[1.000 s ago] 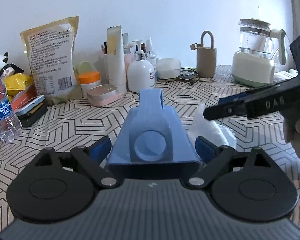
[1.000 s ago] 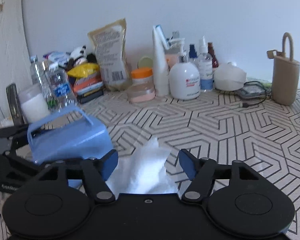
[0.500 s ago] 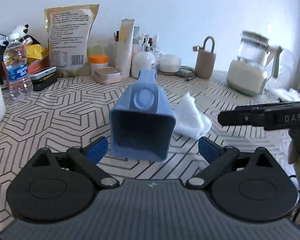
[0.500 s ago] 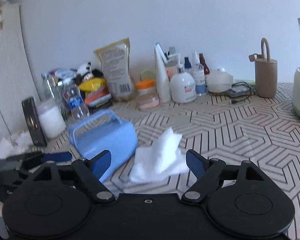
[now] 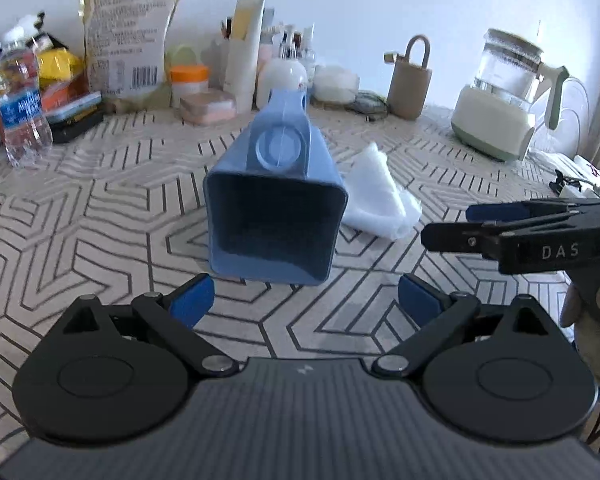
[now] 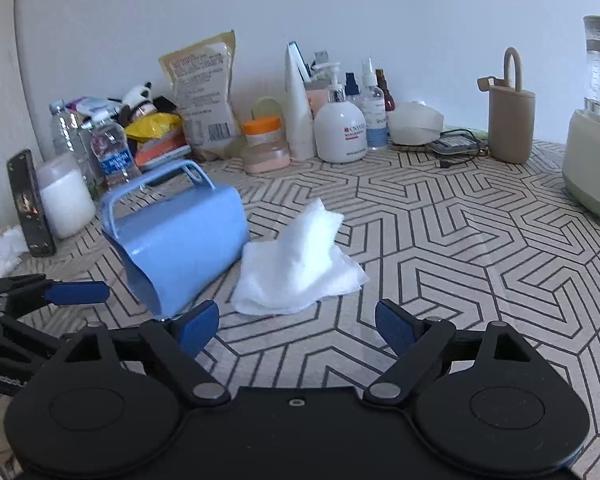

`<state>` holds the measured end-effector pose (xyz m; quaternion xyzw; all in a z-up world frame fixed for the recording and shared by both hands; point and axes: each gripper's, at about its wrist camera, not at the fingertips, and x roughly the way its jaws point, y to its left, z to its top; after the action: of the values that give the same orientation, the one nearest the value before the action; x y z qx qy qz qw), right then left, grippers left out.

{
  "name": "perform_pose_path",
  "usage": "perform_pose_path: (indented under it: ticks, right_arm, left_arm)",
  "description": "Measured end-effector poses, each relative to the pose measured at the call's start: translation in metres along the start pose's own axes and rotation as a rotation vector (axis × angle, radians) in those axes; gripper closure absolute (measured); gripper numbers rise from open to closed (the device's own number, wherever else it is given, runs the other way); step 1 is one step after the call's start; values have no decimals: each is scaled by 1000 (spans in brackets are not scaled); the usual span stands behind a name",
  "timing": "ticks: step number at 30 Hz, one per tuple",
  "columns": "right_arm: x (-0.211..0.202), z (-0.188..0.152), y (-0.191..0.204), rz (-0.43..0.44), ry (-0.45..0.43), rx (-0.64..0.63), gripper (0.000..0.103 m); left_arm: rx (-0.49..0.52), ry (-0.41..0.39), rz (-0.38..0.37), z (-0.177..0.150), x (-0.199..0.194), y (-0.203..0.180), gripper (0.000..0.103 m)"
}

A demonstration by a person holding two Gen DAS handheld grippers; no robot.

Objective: Clean container

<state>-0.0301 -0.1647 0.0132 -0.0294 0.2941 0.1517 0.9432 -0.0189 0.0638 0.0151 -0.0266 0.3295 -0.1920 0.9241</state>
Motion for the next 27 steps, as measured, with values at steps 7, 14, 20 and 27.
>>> perform_pose_path:
  ticks: [7,14,20,27]
  right_arm:
    - [7,0,-6,-19,27,46,9]
    - [10,-1,5,-50,40,-9,9]
    - [11,-1,5,-53,50,-20,8]
    - [17,0,9,-62,81,-47,8]
  left_arm:
    - [20,27,19,0,5,-4,0]
    - [100,63,77,0,10,-18,0]
    - [129,70,87,-1,11,-20,0]
    - [136,62,75,-2,9,-19,0]
